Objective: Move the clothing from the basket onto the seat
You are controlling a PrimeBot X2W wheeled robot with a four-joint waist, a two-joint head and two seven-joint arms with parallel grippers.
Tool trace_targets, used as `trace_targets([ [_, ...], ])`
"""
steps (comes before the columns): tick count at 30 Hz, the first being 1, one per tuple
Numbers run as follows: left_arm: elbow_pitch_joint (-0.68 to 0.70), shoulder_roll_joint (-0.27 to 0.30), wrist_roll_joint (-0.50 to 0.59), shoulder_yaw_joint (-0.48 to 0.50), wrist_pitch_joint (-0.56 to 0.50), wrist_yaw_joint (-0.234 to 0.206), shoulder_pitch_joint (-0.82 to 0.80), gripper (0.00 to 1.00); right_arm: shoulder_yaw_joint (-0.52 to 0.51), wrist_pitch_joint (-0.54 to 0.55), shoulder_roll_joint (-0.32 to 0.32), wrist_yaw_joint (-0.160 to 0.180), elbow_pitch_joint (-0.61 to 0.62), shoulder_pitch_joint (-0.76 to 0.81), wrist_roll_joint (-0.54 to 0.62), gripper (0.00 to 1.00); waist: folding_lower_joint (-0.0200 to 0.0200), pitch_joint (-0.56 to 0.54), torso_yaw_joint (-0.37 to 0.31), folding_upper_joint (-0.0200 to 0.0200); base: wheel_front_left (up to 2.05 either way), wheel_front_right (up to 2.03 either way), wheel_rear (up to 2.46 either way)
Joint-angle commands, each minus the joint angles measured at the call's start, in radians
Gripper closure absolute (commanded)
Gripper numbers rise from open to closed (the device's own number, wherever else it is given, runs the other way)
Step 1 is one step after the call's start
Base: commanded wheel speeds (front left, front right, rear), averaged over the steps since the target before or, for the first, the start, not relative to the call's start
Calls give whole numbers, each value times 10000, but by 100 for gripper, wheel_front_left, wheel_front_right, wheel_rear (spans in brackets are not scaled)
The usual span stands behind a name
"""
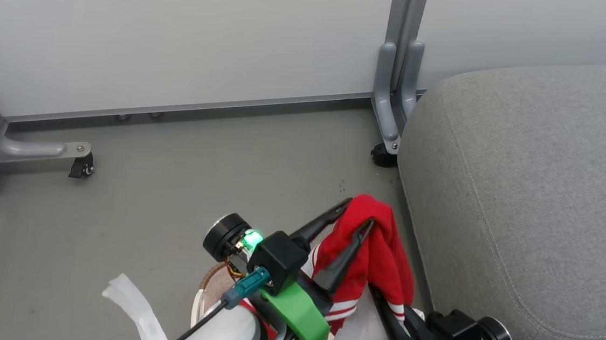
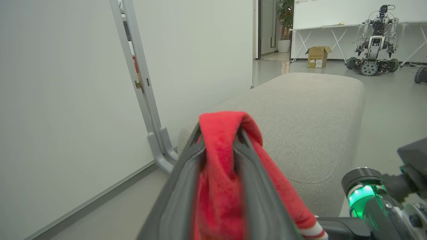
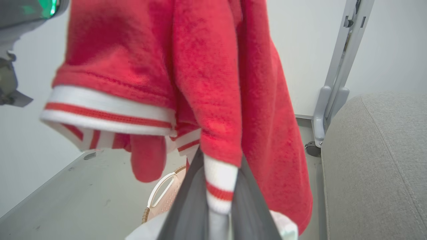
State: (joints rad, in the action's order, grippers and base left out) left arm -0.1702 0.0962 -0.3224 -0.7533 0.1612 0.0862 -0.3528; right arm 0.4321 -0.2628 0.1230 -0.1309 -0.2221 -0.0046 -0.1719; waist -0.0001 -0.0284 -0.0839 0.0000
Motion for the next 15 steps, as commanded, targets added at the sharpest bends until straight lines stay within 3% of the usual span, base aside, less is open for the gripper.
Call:
trace_targets([
  [1, -24, 131, -23, -9, 27, -47, -40, 0, 24, -31, 27, 3, -32, -83, -44, 100, 1, -8, -33, 0, 0, 0, 0],
  [15, -8, 295, -6, -216, -76, -78, -64, 0, 9, -31, -12, 3, -54, -59, -110, 100, 1, -21, -177, 0, 0, 0, 0],
])
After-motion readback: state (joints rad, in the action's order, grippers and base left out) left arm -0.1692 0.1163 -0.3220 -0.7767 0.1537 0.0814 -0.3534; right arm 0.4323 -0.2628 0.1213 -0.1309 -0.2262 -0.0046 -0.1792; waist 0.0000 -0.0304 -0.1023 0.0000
